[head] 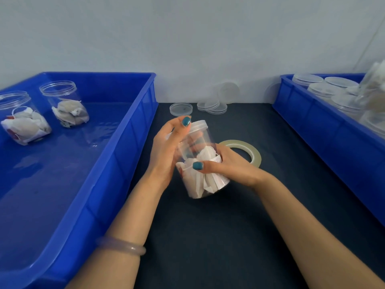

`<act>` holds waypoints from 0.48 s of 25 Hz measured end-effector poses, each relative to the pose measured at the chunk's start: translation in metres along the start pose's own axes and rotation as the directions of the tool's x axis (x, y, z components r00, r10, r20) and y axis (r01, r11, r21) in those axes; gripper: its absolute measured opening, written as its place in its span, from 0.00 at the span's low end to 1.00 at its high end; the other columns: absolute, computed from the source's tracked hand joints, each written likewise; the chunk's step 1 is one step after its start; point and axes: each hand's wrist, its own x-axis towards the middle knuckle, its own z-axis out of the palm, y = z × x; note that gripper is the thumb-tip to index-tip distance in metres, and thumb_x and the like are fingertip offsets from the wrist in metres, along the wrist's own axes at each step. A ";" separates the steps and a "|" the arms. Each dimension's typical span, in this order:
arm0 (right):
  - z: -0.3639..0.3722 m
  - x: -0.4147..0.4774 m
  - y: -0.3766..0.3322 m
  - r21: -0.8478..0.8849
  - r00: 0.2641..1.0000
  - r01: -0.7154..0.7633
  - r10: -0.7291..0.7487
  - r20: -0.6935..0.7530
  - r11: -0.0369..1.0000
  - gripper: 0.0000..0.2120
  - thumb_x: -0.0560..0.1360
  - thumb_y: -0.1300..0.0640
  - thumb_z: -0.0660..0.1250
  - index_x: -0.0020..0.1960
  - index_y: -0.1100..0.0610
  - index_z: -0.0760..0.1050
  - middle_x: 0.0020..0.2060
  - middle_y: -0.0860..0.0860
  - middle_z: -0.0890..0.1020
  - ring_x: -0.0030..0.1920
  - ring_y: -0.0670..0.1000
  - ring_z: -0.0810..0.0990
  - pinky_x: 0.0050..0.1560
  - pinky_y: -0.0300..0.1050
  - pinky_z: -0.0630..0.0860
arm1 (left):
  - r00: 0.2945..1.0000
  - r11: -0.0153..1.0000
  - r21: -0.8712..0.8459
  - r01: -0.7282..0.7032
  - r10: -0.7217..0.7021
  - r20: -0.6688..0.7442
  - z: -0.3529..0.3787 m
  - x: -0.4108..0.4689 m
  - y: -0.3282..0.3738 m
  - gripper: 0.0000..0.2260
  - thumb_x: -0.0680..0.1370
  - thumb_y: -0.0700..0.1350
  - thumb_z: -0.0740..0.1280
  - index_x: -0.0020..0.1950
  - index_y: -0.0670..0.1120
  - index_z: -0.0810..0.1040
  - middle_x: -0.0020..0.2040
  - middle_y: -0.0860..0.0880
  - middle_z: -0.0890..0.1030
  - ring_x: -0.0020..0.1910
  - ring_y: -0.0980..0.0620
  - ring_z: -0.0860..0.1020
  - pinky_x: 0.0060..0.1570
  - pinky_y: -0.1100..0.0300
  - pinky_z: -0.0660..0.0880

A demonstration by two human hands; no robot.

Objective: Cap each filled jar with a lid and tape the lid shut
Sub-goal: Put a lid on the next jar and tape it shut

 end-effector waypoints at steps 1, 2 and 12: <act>-0.001 0.000 0.001 0.011 1.000 -0.009 0.009 0.010 1.000 0.22 0.65 0.39 0.72 0.53 0.51 0.79 0.45 0.48 0.86 0.47 0.48 0.85 0.47 0.39 0.80 | 1.000 1.000 0.012 0.001 -0.001 0.006 0.000 0.001 -0.001 0.34 0.64 0.64 0.70 0.64 0.47 0.77 0.58 0.42 0.82 0.54 0.44 0.83 0.52 0.48 0.81; -0.002 -0.001 0.001 0.030 1.000 -0.019 0.019 0.021 0.999 0.24 0.64 0.39 0.72 0.54 0.53 0.79 0.46 0.49 0.85 0.47 0.48 0.84 0.47 0.39 0.79 | 1.000 1.000 0.010 0.001 -0.001 0.011 0.000 0.001 -0.002 0.32 0.64 0.65 0.70 0.63 0.47 0.78 0.57 0.43 0.83 0.54 0.46 0.84 0.51 0.50 0.82; 0.004 -0.004 -0.011 -0.051 0.996 -0.083 0.081 -0.038 0.995 0.29 0.63 0.30 0.67 0.54 0.49 0.78 0.44 0.44 0.85 0.45 0.44 0.84 0.46 0.39 0.77 | 0.999 0.986 -0.166 -0.012 0.003 -0.052 0.000 0.003 0.001 0.23 0.71 0.56 0.72 0.59 0.43 0.80 0.56 0.42 0.84 0.53 0.46 0.83 0.48 0.52 0.81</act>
